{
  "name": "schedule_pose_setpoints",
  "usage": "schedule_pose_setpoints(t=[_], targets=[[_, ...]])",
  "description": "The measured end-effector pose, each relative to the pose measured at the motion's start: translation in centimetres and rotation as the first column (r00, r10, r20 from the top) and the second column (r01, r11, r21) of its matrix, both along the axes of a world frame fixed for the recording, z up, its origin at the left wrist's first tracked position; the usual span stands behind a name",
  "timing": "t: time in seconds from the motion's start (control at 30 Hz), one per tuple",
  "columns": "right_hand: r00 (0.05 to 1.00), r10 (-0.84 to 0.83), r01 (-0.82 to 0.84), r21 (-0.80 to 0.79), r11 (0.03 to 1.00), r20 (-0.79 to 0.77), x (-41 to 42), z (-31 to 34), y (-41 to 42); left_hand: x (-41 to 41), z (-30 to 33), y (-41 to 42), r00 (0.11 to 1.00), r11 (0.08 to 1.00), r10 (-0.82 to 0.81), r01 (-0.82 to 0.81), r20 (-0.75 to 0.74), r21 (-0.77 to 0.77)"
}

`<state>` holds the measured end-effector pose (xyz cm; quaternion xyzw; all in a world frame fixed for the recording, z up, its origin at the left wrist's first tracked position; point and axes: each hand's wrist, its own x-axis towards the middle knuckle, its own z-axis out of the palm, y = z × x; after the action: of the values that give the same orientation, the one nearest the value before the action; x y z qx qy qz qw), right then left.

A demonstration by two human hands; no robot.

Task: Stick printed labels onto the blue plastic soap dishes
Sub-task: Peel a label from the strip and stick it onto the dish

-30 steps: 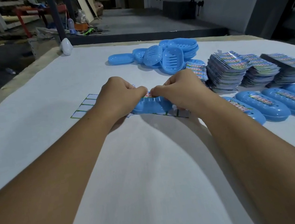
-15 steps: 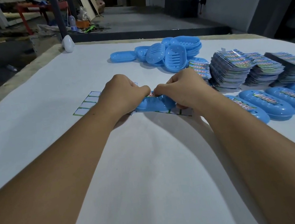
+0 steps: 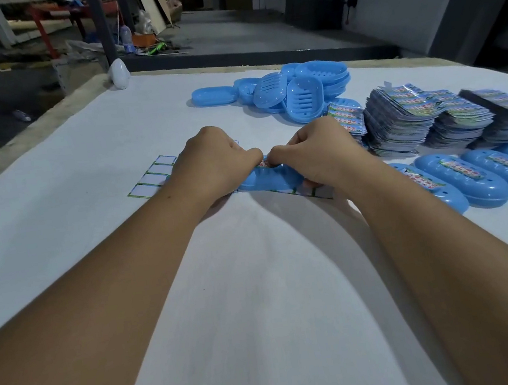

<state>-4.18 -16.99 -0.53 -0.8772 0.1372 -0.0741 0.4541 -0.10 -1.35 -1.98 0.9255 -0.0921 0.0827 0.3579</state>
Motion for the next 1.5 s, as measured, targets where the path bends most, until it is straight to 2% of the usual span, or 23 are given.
schedule_pose_setpoints(t=[0.23,0.73,0.8,0.9,0.97,1.07,1.17,1.37,1.5], targets=[[1.0,0.01,-0.009,-0.085,0.996,0.012,-0.1,0.0,0.1,0.1,-0.2,-0.2,0.999,0.999,0.024,-0.025,0.03,0.036],[1.0,0.004,0.0,-0.233,0.973,0.015,-0.9,0.2,-0.1,-0.6,-0.7,0.1,0.966,0.96,0.033,-0.102,0.255,0.261],[0.999,0.002,0.005,-0.197,0.98,0.039,-0.8,-0.1,-0.4,-0.6,-0.8,0.2,0.967,0.969,0.04,-0.099,0.25,0.228],[0.987,0.007,0.031,-0.233,0.972,0.163,-0.5,-0.5,-0.9,-0.7,-0.7,0.4,0.962,0.986,0.063,-0.1,0.264,0.132],[0.978,0.074,-0.032,-0.208,0.978,0.197,-0.6,-0.5,-0.9,-0.8,-0.3,0.7,0.955,0.99,0.083,-0.111,0.283,0.084],[0.953,0.274,-0.229,-0.287,0.93,0.128,-1.1,-1.0,-0.4,-1.0,0.2,1.2,0.944,0.994,0.083,-0.102,0.32,0.041],[0.94,0.337,-0.295,-0.39,0.872,0.044,-1.5,-1.4,0.2,-1.1,0.2,1.5,0.938,0.995,0.076,-0.091,0.339,0.03],[0.964,0.244,-0.168,-0.459,0.872,0.11,-2.9,-1.0,0.3,-1.0,0.1,2.0,0.937,0.997,0.077,-0.071,0.34,-0.031],[0.987,0.107,-0.012,-0.608,0.794,0.121,-4.6,-0.9,-0.1,-1.1,0.1,2.1,0.947,0.997,0.074,-0.062,0.314,-0.047]])
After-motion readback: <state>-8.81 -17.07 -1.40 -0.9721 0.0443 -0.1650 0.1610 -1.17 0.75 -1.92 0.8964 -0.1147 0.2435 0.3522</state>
